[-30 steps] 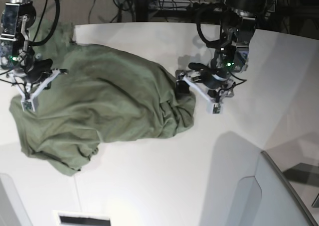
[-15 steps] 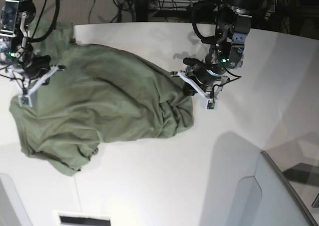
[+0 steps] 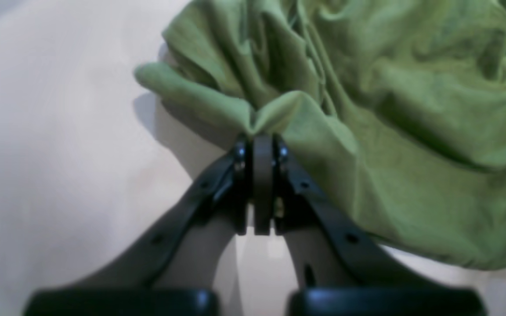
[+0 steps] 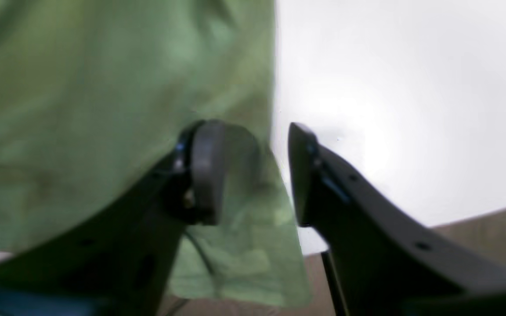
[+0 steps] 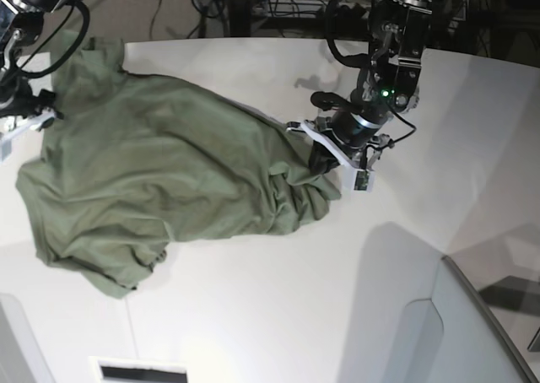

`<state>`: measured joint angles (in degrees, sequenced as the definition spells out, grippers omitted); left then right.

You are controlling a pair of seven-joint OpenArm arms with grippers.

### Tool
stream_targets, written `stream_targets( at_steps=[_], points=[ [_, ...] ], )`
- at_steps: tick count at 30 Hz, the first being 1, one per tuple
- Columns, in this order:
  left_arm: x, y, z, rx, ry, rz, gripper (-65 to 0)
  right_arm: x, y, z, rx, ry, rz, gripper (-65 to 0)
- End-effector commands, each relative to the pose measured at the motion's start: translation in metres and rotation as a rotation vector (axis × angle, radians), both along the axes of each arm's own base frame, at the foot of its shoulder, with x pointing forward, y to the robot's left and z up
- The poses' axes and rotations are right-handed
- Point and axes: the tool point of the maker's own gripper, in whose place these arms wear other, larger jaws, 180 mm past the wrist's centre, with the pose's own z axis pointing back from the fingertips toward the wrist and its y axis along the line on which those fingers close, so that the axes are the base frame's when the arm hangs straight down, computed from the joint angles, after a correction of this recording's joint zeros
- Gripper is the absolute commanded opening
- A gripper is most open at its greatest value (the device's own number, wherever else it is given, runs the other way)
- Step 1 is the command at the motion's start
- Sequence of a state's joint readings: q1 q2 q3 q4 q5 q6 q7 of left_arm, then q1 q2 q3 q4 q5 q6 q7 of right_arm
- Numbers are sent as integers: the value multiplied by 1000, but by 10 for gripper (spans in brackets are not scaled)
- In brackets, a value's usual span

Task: Layout the t-shirt on the table in an organized manner, then fold the t-shirt properly
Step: 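Hold the t-shirt with both grippers and stretch it between them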

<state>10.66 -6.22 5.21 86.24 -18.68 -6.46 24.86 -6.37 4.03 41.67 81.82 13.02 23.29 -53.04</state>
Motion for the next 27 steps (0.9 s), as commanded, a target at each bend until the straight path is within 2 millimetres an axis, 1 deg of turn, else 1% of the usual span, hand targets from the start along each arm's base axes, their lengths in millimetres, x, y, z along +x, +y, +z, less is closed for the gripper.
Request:
stream_targets(
  at_steps=[1,3,6,10,12,16,19,21,25,27],
  points=[
    [6,-1,12,-13,-43,-2,-650,8,-11,4,-14,-19,-9,-375],
    [5,-1,11,-13,-40,-2,-650,2,-11,-9,16,15,-14,-368],
    [3,1,9,-5,-35,-3,-650,-3,-11,-15,31,36,-16,-374],
    [3,3,9,-1,-35,-4,-650,-1,-8,-15,32,32,-9,-404],
    [4,3,9,-1,-35,-4,-650,0,-7,-14,36,27,-7,-401],
    [3,4,7,0,-29,-3,-650,7,2,-9,93,-29,25,-399],
    [3,4,7,0,-29,-3,-650,9,4,-9,103,-36,33,-390],
    [4,4,7,0,-31,-3,-650,10,4,-8,104,-39,33,-369],
    [6,4,9,2,-37,-3,-650,14,4,-6,100,-53,33,-360],
    [6,4,9,2,-37,-3,-650,21,-3,0,88,-71,29,-359]
  ],
)
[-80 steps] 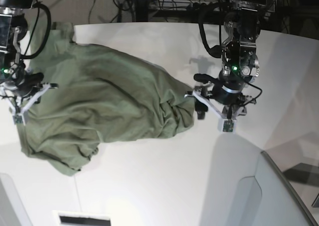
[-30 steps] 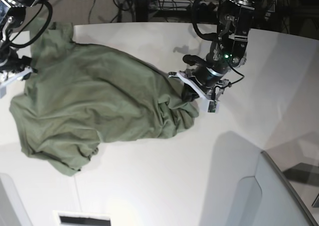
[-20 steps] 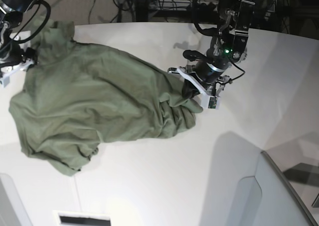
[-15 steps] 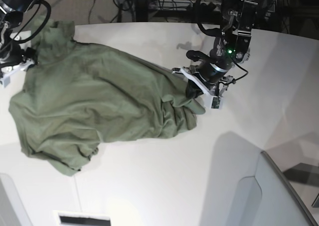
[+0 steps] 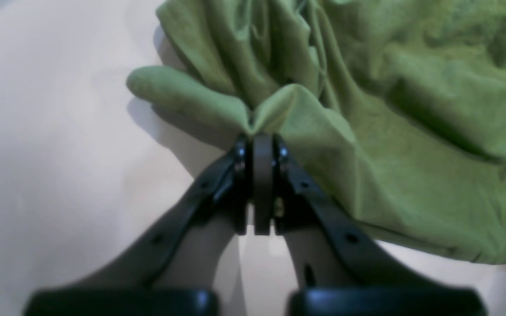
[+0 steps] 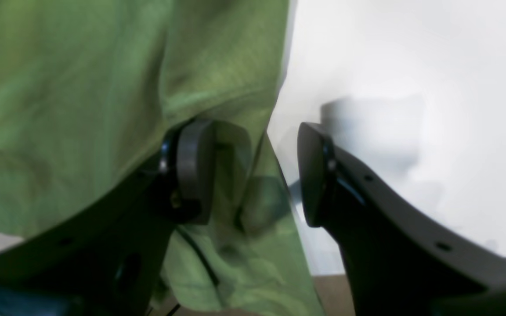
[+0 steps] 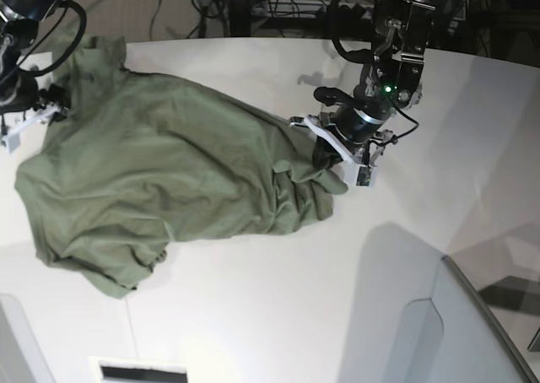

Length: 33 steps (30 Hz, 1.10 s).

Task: Layout the t-shirt on the table in an organized manner, then fold the t-shirt properly
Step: 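Hold the t-shirt with both grippers and stretch it between them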

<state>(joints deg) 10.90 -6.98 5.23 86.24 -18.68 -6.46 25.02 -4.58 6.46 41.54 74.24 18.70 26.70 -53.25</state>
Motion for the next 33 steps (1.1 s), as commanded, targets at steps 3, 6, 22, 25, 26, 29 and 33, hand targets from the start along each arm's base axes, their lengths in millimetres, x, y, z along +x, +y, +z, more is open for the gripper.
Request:
stream_targets(
  at_steps=[3,6,22,25,26,29,33],
  points=[
    [9,-1,11,-12,-46,0,-650,18,-26,22,-60,-68,-1,-357],
    [9,-1,11,-12,-46,0,-650,27,-27,27,-60,-85,-2,-357],
    [9,0,11,-11,-46,3,-650,30,-1,-1,61,-48,51,-330],
    [9,0,11,-11,-46,3,-650,30,6,0,67,-66,126,-434],
    [9,0,11,-10,-46,2,-650,31,7,2,66,-73,142,-528],
    [11,-1,15,-11,-58,1,-650,24,2,2,60,-33,155,-650],
    [20,11,41,-2,-129,17,-650,18,-26,30,-49,-30,171,-650]
  ],
)
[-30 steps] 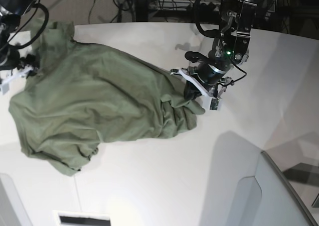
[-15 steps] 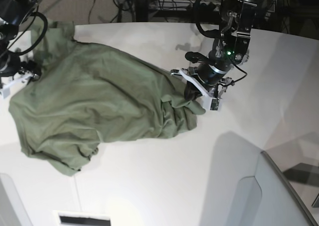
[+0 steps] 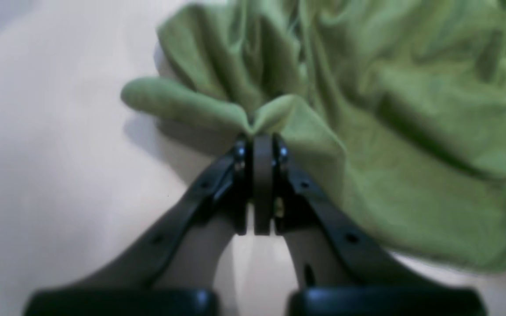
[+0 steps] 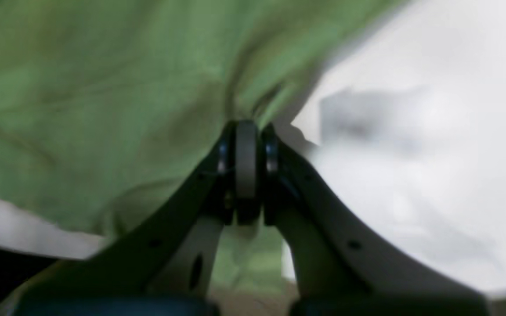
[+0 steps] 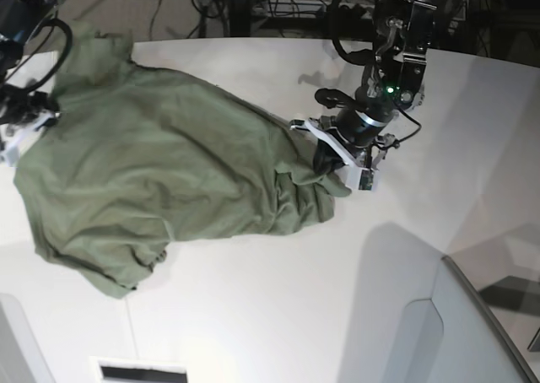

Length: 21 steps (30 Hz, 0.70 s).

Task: Layout the t-shirt on the table in an organized manner, then fold the t-shirt properly
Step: 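Hold the t-shirt with both grippers and stretch it between them, then lift the t-shirt with both grippers and swing it across the table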

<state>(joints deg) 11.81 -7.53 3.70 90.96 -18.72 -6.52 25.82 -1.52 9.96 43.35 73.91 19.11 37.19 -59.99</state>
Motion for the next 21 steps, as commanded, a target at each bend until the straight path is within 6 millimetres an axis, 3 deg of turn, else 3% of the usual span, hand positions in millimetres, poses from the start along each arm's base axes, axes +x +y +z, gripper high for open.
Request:
stream_targets(
  at_steps=[1,5,8,14,16,19,21],
  points=[
    [13,8,28,-1,-90,13,-650,9,-24,29,-80,-62,-11,-650],
    [12,38,65,47,-106,65,-650,-5,-48,78,-239,-49,-3,-650],
    [2,55,78,80,-85,97,-650,-19,-53,102,-321,-5,13,-650],
    [-9,69,75,118,-47,107,-650,-15,-37,112,-331,-12,29,-650],
    [-3,70,79,122,-64,105,-650,11,-24,107,-294,-29,77,-650],
    [30,72,98,115,-133,115,-650,56,-14,102,-230,-79,124,-650],
    [63,72,108,102,-169,119,-650,98,-7,101,-168,-131,116,-650]
  ],
)
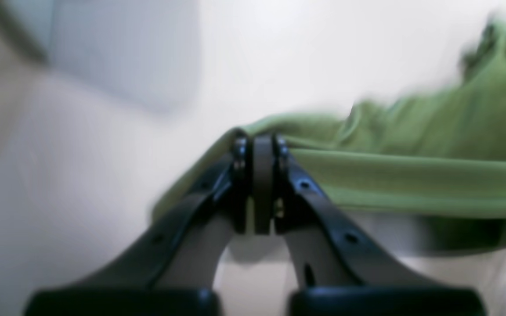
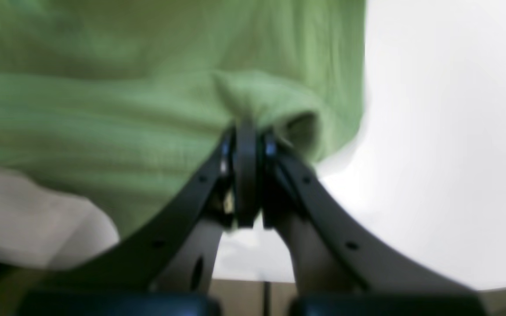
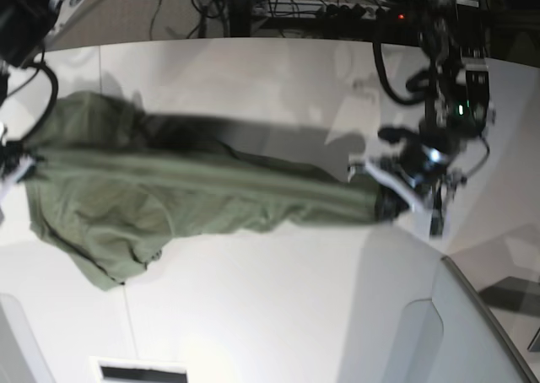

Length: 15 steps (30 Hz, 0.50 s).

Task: Layout the t-shirt on the table in an organized manner, then fold the t-shirt properly
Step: 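Lift the t-shirt with both grippers and swing it across the table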

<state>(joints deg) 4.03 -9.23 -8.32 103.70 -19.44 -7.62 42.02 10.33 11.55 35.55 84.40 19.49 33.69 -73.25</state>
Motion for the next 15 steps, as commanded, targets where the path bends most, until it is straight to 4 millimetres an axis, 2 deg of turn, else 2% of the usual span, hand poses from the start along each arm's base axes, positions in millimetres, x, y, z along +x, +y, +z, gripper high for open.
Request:
stream_targets(
  at_steps=[1,3,5,8,11,12,15],
  points=[
    [27,4,18,11,-62,11,-650,33,-15,23,-19,-84,-23,-650],
    [70,-3,31,21,-86,-23,-650,79,-17,37,14,-156,-43,-650],
    [116,-13,53,35,-112,-57,-650,125,-28,71,4,-243,-46,-650],
    [173,-20,115,45,-202,-71,-650,172,-49,139,-20,-356,-55,-650],
    [197,-18,181,52,-319,-64,-650,186,-75,201,-61,-469,-87,-650],
    [201,-16,197,57,-335,-62,-650,189,-82,218,-73,-498,-96,-650],
    [207,-14,236,70,-381,-60,-650,190,-97,252,-110,-556,-108,-650]
  ],
)
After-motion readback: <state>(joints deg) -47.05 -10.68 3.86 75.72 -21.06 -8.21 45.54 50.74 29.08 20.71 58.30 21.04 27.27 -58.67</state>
